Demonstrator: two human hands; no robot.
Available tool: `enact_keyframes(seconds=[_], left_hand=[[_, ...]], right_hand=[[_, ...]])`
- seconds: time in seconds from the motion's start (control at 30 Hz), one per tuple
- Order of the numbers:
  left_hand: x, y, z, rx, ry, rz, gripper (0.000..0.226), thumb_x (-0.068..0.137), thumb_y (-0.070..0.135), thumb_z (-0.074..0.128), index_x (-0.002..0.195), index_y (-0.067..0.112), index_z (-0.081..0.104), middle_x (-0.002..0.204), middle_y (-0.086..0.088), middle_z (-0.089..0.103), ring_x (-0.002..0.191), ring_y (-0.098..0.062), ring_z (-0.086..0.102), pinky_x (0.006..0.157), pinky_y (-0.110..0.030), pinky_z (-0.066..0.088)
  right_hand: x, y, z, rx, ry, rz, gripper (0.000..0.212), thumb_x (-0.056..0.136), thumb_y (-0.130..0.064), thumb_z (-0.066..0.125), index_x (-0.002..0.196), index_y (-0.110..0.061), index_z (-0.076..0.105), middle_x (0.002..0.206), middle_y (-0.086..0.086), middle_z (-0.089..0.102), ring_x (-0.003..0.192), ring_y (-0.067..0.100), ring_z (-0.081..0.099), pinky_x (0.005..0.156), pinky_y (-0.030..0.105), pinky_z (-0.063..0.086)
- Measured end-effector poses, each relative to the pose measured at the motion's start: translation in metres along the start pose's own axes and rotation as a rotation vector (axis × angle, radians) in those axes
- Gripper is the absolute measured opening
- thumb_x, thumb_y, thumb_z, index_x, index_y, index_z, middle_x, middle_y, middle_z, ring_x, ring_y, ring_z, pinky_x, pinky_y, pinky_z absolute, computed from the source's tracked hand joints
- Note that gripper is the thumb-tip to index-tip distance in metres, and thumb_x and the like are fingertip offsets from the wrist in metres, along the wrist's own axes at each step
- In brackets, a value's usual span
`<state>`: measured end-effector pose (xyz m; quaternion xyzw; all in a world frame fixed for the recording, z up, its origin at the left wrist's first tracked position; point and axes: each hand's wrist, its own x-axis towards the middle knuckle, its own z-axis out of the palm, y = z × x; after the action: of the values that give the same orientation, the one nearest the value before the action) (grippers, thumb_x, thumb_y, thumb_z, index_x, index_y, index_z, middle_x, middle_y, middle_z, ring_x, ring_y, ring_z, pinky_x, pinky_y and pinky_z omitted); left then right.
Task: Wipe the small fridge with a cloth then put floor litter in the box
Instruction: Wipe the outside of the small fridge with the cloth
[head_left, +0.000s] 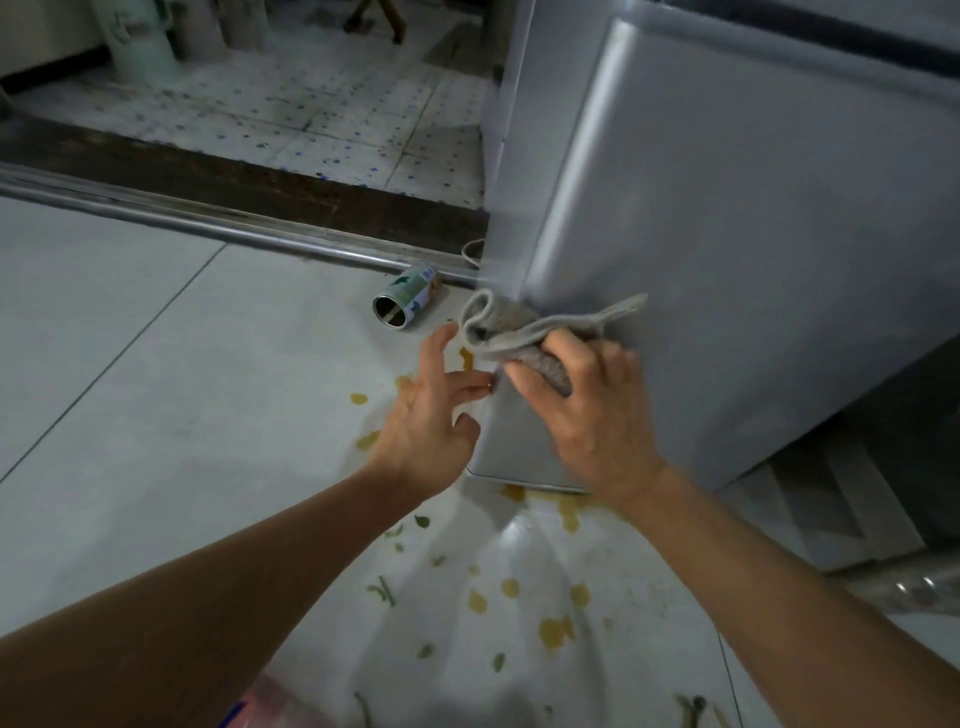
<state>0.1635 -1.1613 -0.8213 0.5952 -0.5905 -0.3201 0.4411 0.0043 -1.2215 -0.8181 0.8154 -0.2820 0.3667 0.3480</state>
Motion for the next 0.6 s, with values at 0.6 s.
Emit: enact_keyframes(seconds=[0.6], left_hand=[[0.012,-0.017,0.000,-0.446,-0.012,-0.404,0.065,0.083,-0.018,0.033,0.138,0.016,0.025,0.096,0.006,0.069,0.094,-0.005,0.066,0.068,-0.008,0.047]], right_hand=[[0.029,-0.012,0.000,-0.222,0.013,-0.008,0.024,0.091,-0.020,0.058,0.111,-0.024,0.069,0.122,-0.004,0.036,0.095,0.024,0.038,0.072,0.035,0.031]])
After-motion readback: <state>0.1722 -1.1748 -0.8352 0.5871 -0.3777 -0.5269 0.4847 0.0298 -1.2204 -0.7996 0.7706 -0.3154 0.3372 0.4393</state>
